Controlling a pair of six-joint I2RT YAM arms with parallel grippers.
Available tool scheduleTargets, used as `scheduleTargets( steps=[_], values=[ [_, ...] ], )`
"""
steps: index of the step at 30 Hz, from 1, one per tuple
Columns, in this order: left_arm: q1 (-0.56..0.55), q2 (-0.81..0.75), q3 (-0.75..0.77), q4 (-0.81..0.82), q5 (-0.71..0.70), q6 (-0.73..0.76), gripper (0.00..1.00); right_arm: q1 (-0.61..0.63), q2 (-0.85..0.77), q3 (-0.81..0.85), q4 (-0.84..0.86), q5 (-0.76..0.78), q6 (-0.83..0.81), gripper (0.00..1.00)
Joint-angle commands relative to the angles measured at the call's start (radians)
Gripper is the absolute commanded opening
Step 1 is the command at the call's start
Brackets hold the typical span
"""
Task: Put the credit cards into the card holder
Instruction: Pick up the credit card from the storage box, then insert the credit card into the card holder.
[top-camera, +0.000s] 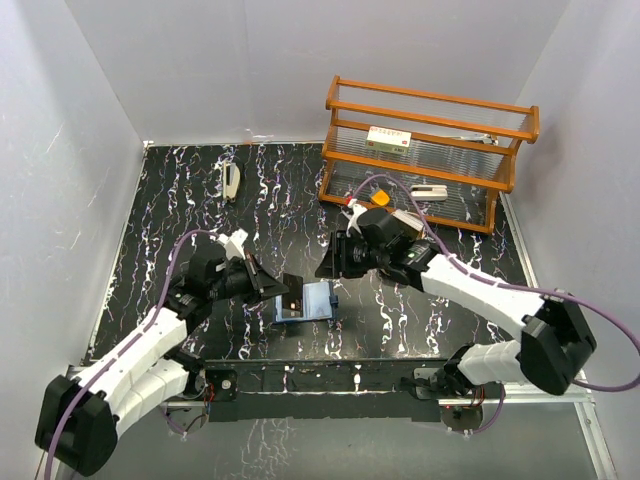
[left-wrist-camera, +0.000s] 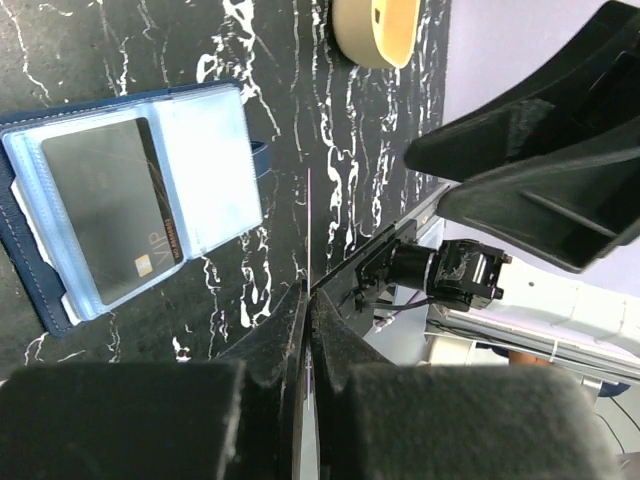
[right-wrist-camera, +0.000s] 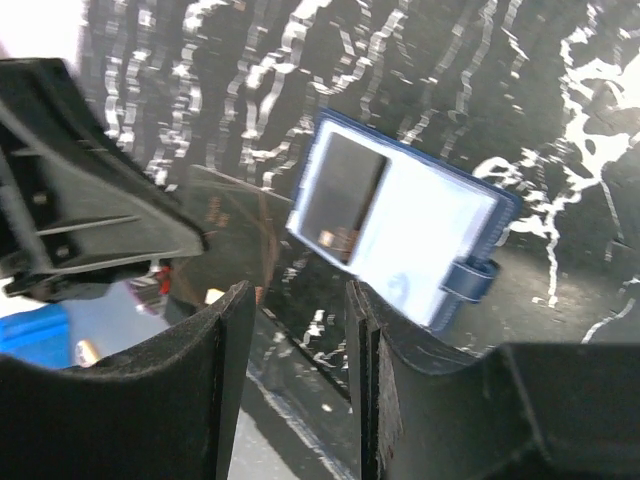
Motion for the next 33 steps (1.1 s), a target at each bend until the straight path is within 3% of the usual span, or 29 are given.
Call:
scheduleTargets(
  steps=[1,18,27,33],
  values=[
    [0.008,0.064,0.001,0.073,0.036,0.017,0.0,0.003,0.078,-0.007,0.001,0.06,-0.06,0.39],
    [0.019,0.292,-0.047,0.259,0.082,0.003,0.0,0.007,0.316,0.019,0.032,0.137,-0.173,0.39],
    [0.027,0.444,-0.079,0.362,0.1,0.016,0.0,0.008,0.412,-0.009,0.052,0.134,-0.203,0.21],
    [0.028,0.478,-0.075,0.329,0.086,0.049,0.0,0.009,0.408,-0.058,0.038,0.183,-0.206,0.17]
  ],
)
